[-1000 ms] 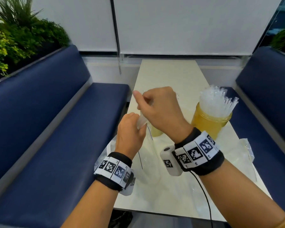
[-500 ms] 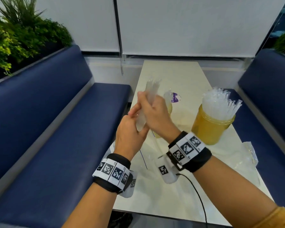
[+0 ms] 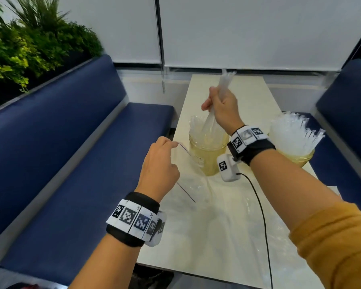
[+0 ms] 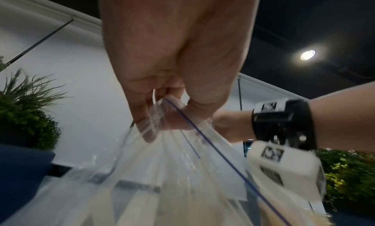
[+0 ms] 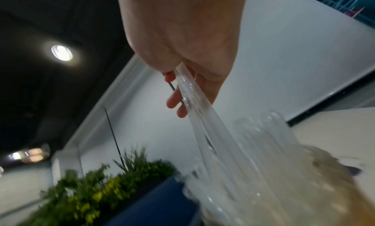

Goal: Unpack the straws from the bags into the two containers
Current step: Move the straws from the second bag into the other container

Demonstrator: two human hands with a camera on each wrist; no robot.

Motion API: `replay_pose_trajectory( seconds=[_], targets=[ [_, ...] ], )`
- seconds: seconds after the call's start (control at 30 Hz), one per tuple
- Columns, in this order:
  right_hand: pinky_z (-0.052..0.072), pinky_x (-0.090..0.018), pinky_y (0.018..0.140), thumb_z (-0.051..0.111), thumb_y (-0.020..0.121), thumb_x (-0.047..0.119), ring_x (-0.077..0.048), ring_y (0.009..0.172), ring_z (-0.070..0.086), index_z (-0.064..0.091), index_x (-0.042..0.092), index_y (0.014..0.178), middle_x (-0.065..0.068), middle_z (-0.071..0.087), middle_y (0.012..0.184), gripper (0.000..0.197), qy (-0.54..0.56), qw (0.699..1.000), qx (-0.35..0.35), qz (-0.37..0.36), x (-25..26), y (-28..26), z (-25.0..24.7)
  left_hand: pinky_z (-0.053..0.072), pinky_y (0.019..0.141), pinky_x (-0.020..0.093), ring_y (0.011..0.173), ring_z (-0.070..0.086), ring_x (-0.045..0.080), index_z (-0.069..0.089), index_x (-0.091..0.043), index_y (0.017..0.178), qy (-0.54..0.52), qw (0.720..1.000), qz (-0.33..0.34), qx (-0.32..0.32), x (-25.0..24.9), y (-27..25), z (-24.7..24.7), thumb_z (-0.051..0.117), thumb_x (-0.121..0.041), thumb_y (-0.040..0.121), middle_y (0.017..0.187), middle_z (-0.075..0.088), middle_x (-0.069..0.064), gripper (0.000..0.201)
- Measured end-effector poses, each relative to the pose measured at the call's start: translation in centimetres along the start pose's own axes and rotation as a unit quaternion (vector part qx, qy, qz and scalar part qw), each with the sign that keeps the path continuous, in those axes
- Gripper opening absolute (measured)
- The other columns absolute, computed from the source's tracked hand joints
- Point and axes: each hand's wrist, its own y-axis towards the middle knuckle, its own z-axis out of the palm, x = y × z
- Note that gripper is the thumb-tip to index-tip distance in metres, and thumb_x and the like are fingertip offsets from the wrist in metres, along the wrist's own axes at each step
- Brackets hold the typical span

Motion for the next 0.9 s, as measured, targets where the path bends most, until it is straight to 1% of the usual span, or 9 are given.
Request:
replay_pose_trajectory(
  seconds=[0.17,0.33,0.5,0.57,0.63,0.7,0.77,0.83,0.9],
  targets=[
    [0.055,-0.037,0.090,0.063,0.095,0.030,-0.015,0.087,0.069,0.075,0.009,0.103,-0.004,0.076,0.094,0.026,-0.142,0.985,0.039,0.085,-4.3,-0.9,0.3,0.052,0.093,0.032,0.108,0.053,0.016,0.062,-0.019,0.131,-0.010,1.000,0.000,0.005,-0.5,0.3,-1.5,0.059,0.009,0.083,0.123,0.053,-0.007,0.056],
    [0.053,-0.013,0.074,0.085,0.074,0.015,-0.010,0.088,0.068,0.059,0.019,0.121,0.000,0.070,0.102,0.054,-0.105,0.994,-0.031,-0.025,-3.7,-0.9,-0.2,0.049,0.087,0.028,0.104,0.053,0.017,0.063,-0.019,0.129,-0.023,1.000,0.002,0.006,-1.4,0.2,-2.1,0.057,0.009,0.086,0.124,0.054,-0.004,0.051],
    [0.052,-0.034,0.094,0.064,0.093,0.022,-0.019,0.103,0.067,0.068,0.016,0.124,-0.001,0.074,0.109,0.031,-0.322,0.938,0.017,-0.124,-3.6,-1.2,-0.5,0.056,0.088,0.037,0.111,0.060,0.026,0.067,-0.012,0.126,-0.027,1.000,-0.015,-0.001,-1.9,0.5,-1.8,0.053,0.011,0.088,0.123,0.063,0.005,0.046],
    [0.045,-0.039,0.103,0.055,0.099,0.034,-0.026,0.117,0.060,0.069,0.016,0.125,-0.006,0.070,0.121,0.035,-0.443,0.887,0.076,-0.107,-3.9,-1.7,-0.9,0.051,0.068,0.030,0.088,0.059,0.028,0.071,-0.008,0.100,-0.013,1.000,-0.020,0.013,-2.0,0.7,-1.5,0.049,0.015,0.085,0.098,0.064,0.009,0.036],
    [0.039,-0.043,0.107,0.054,0.098,0.041,-0.029,0.124,0.051,0.070,0.018,0.123,-0.008,0.063,0.129,0.038,-0.484,0.862,0.072,-0.134,-3.5,-2.1,-1.5,0.032,0.052,0.022,0.063,0.042,0.022,0.055,-0.011,0.073,0.020,0.999,-0.023,0.033,-2.3,0.8,-1.2,0.042,0.017,0.080,0.073,0.047,0.003,0.031],
    [0.046,-0.038,0.093,0.056,0.096,0.040,-0.026,0.111,0.053,0.073,0.016,0.107,-0.006,0.064,0.115,0.031,-0.430,0.880,-0.002,-0.203,-1.7,-3.1,-1.8,0.038,0.051,0.025,0.064,0.045,0.019,0.063,-0.012,0.087,0.030,0.998,-0.006,0.047,-2.5,0.9,-1.0,0.041,0.015,0.081,0.079,0.052,-0.002,0.036],
    [0.044,-0.029,0.064,0.059,0.094,0.033,-0.018,0.074,0.054,0.067,0.016,0.072,-0.001,0.061,0.077,0.029,-0.345,0.896,-0.037,-0.277,0.9,-5.0,-1.7,0.055,0.072,0.039,0.088,0.059,0.028,0.067,-0.011,0.116,0.031,0.998,0.019,0.056,-2.6,1.0,-0.8,0.042,0.013,0.081,0.108,0.065,0.001,0.049],
    [0.037,-0.029,0.050,0.057,0.094,0.028,-0.017,0.047,0.040,0.048,0.016,0.051,0.001,0.045,0.049,0.045,-0.309,0.911,0.054,-0.269,3.3,-7.4,-1.3,0.054,0.082,0.043,0.101,0.060,0.031,0.065,-0.010,0.123,0.037,0.997,0.031,0.054,-2.8,0.9,-0.8,0.045,0.010,0.082,0.123,0.064,0.002,0.049],
    [0.037,-0.033,0.047,0.053,0.096,0.026,-0.022,0.042,0.041,0.052,0.007,0.050,-0.004,0.046,0.046,0.049,-0.338,0.901,0.218,-0.166,3.7,-9.6,-0.7,0.052,0.080,0.040,0.102,0.059,0.028,0.066,-0.014,0.122,0.044,0.997,0.035,0.049,-3.1,0.7,-0.8,0.048,0.007,0.083,0.124,0.064,-0.001,0.047]
  ],
)
